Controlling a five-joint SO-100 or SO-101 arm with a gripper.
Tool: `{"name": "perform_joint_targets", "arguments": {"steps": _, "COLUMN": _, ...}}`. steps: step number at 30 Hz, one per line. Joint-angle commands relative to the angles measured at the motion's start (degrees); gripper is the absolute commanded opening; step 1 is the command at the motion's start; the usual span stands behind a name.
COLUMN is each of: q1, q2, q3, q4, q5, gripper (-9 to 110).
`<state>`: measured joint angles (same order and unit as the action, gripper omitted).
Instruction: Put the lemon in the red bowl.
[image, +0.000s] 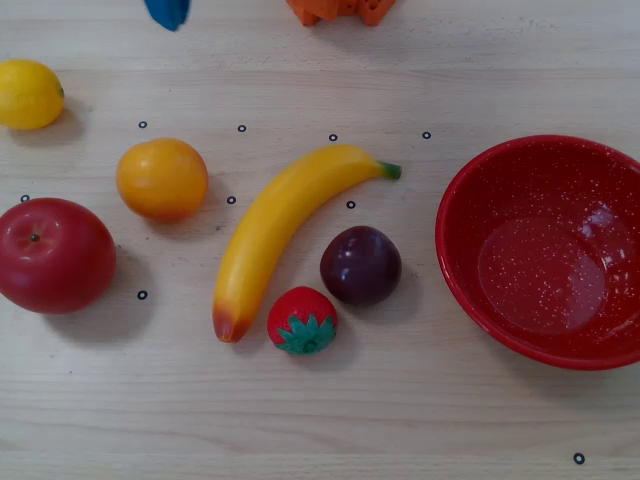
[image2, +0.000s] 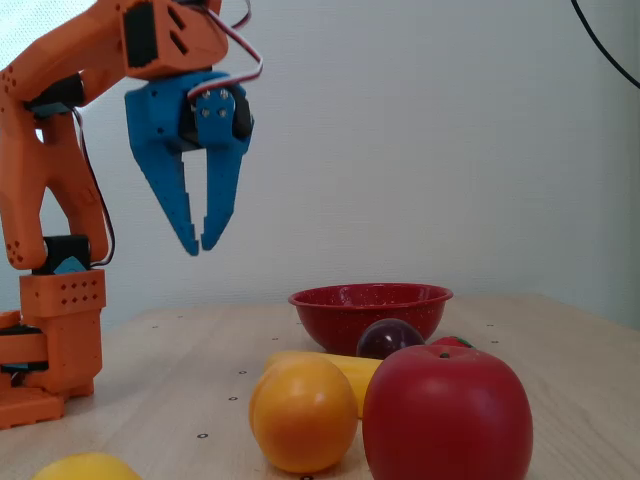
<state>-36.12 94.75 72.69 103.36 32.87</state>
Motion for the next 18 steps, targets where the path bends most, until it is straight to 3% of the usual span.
{"name": "perform_joint_targets", "arguments": {"steps": 1, "q1": -3.87, "q2": -1.76, "q3": -9.76, "q4": 4.83, "q5": 4.92, "gripper": 0}}
{"name": "perform_joint_targets", "arguments": {"steps": 18, "q1": -19.42, "q2": -25.05, "q3": -34.10, "q4": 5.27, "q5": 23.03, "gripper": 0}}
